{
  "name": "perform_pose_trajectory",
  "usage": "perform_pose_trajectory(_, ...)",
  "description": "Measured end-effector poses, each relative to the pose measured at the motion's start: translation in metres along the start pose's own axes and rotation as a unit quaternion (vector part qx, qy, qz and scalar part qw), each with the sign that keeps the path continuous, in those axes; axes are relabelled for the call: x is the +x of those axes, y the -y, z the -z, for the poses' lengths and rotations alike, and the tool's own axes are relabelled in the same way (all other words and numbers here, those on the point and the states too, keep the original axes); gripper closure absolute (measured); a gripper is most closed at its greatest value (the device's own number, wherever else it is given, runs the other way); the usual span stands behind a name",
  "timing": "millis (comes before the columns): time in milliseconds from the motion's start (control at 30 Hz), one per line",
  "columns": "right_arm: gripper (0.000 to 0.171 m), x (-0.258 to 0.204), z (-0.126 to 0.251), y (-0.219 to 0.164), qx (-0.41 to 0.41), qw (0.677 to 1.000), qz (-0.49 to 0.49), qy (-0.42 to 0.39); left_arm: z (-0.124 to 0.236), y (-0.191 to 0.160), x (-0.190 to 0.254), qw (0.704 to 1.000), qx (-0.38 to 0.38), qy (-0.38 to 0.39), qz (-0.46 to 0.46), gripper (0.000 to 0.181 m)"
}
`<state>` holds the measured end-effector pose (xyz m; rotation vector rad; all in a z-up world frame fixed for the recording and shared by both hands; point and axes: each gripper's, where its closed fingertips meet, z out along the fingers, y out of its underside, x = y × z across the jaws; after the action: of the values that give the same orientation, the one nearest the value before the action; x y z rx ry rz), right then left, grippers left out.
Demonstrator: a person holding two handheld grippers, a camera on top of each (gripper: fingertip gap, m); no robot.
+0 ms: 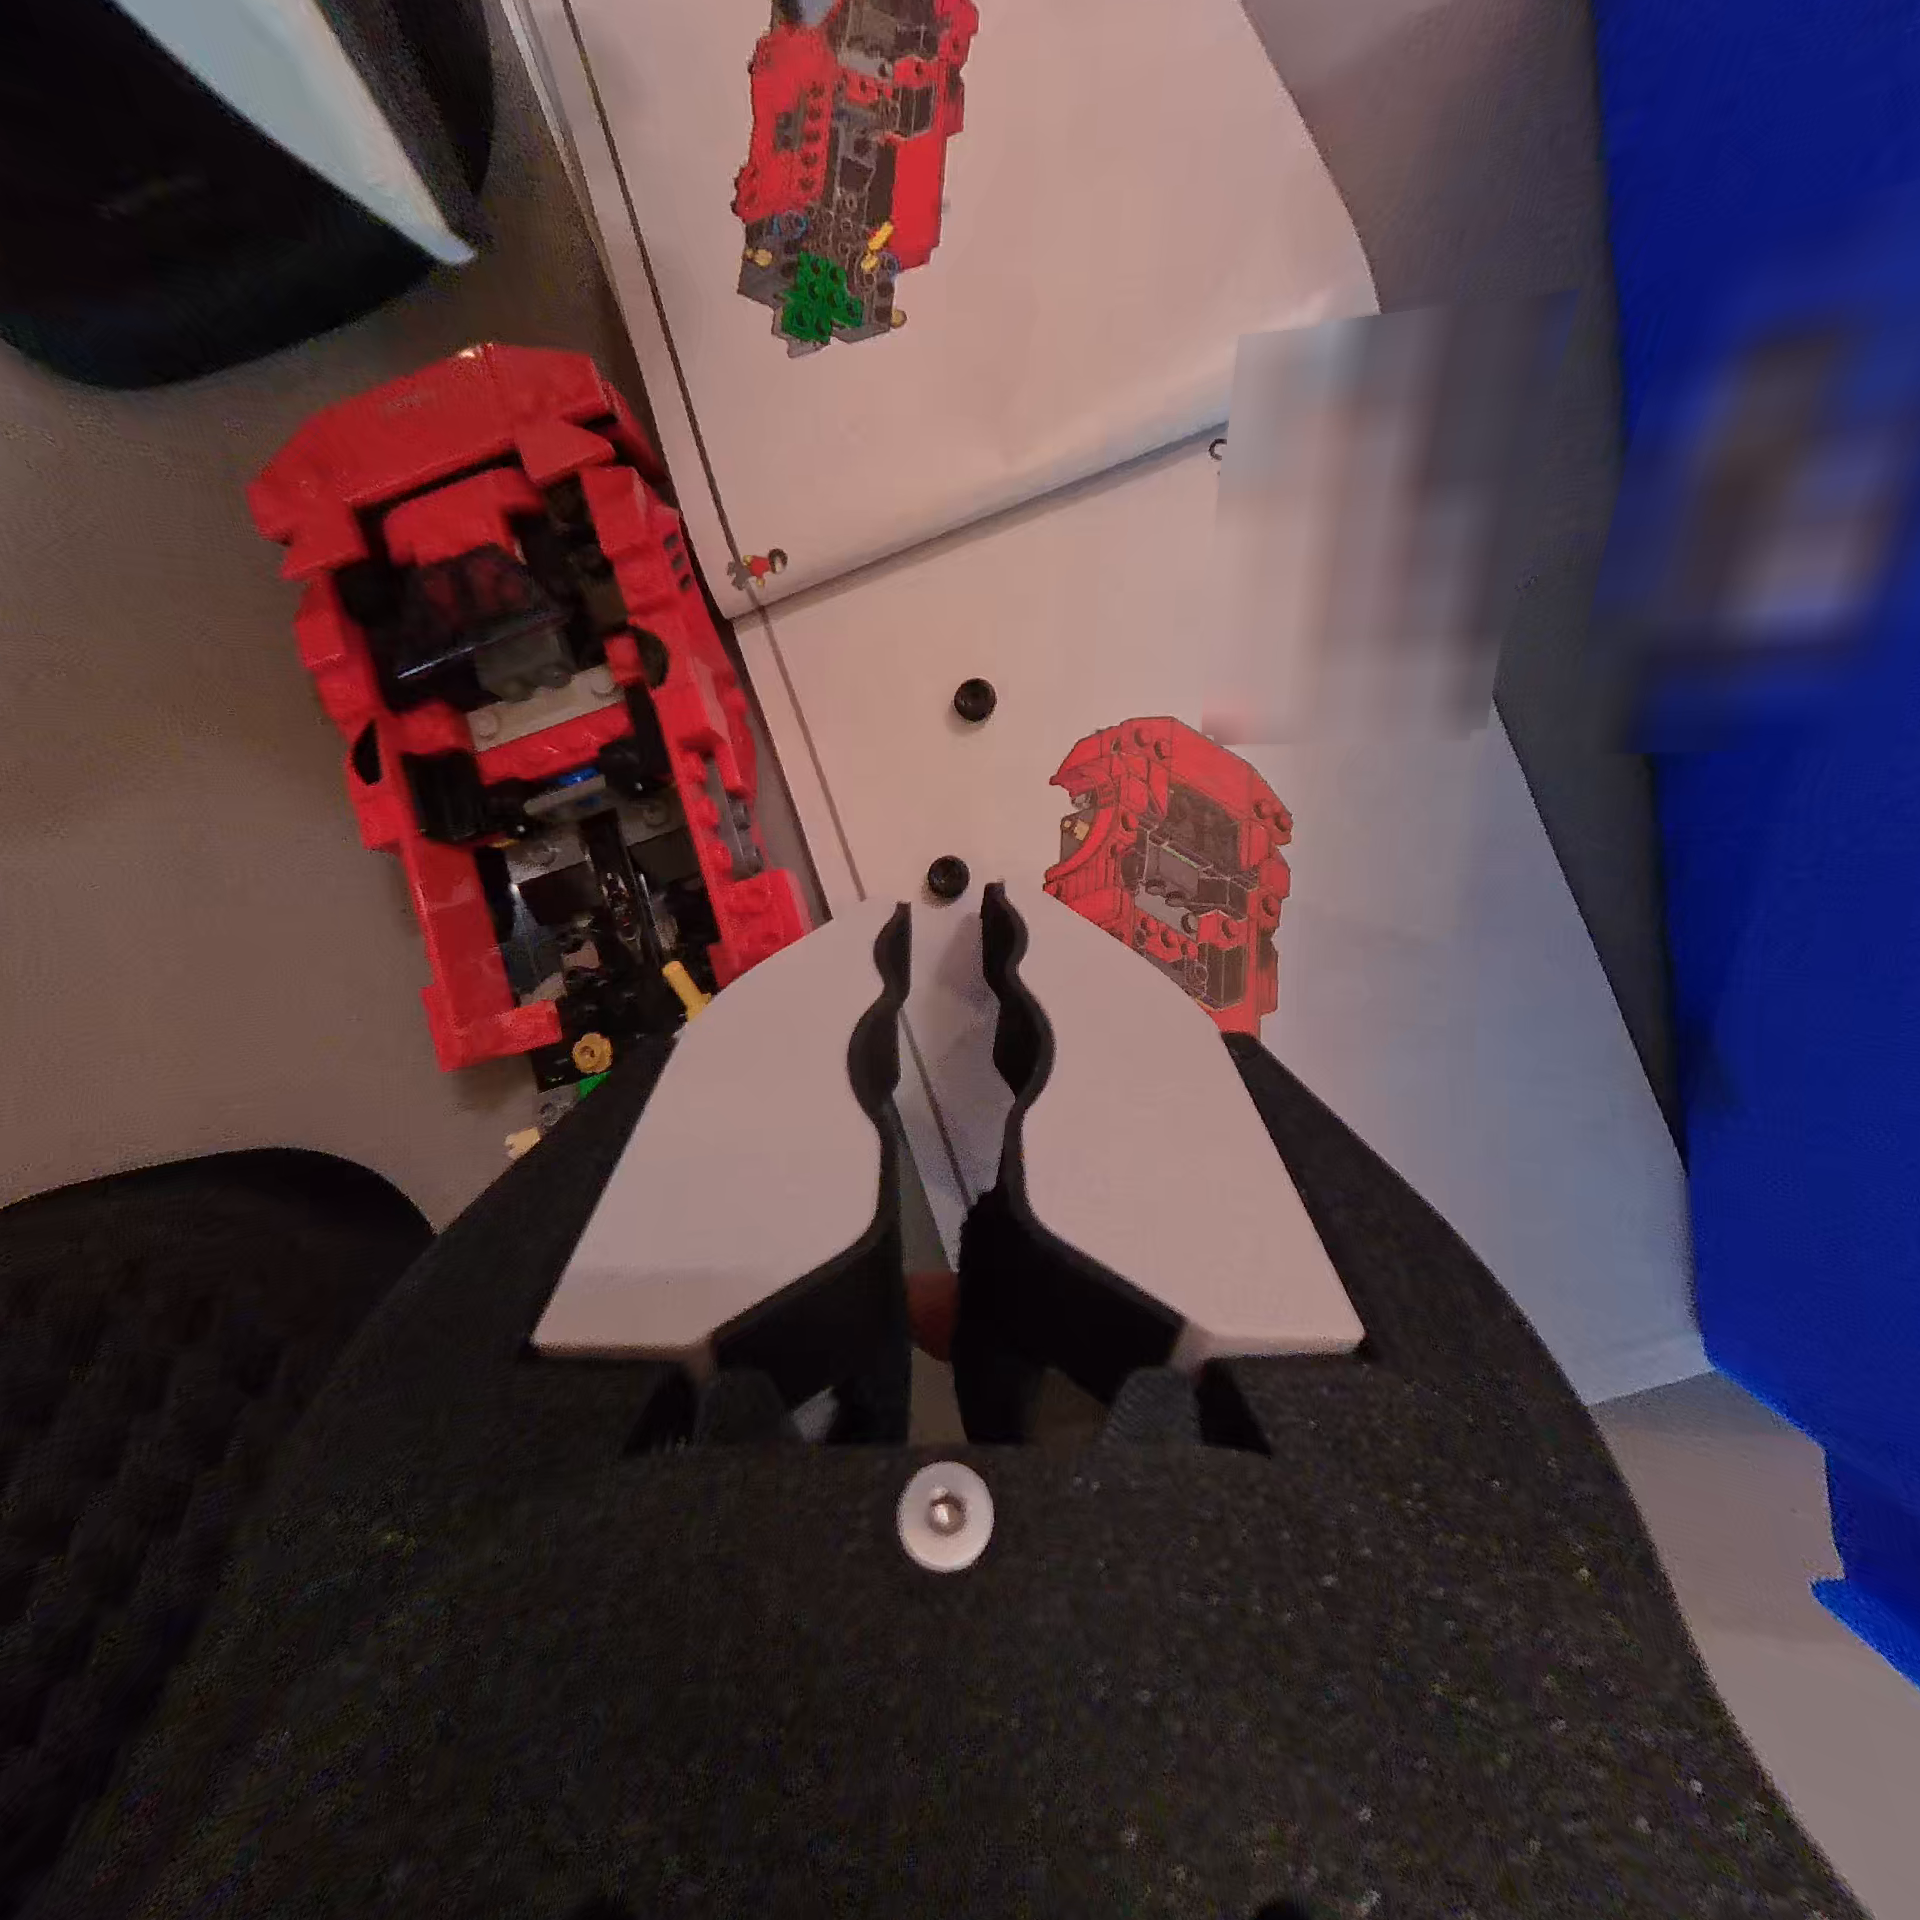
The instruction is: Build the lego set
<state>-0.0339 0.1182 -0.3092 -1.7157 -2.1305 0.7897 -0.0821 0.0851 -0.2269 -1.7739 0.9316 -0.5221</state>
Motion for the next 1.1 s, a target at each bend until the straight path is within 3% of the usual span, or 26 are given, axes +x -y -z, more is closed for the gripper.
perform_pose_trajectory(333,0.164,0.002,-0.011,0.004,0.001,1.000,-0.009,0.000,-0.004,-0.007,0.003,0.999,0.001,0.012,-0.031,0.148)
perform_pose_trajectory(433,0.164,-0.004,-0.001,0.025,0.090,0.993,-0.064,0.032,-0.005,0.002,0.003,0.995,0.040,0.037,-0.080,0.146)
perform_pose_trajectory(500,0.164,-0.016,0.030,0.066,0.246,0.948,-0.165,0.121,0.001,0.023,0.003,0.980,0.102,0.080,-0.152,0.147)
perform_pose_trajectory(567,0.165,-0.027,0.076,0.103,0.401,0.846,-0.257,0.238,0.010,0.046,0.011,0.955,0.168,0.114,-0.218,0.149)
perform_pose_trajectory(633,0.165,-0.040,0.109,0.120,0.483,0.746,-0.305,0.342,0.017,0.064,0.021,0.931,0.207,0.139,-0.266,0.150)
perform_pose_trajectory(700,0.164,-0.055,0.121,0.125,0.511,0.689,-0.319,0.403,0.023,0.077,0.029,0.913,0.236,0.155,-0.295,0.151)
perform_pose_trajectory(867,0.165,-0.086,0.115,0.134,0.507,0.655,-0.325,0.456,0.029,0.092,0.043,0.908,0.280,0.129,-0.282,0.155)
perform_pose_trajectory(1100,0.165,-0.097,0.112,0.139,0.502,0.649,-0.320,0.475,0.037,0.098,0.048,0.914,0.308,0.090,-0.250,0.173)
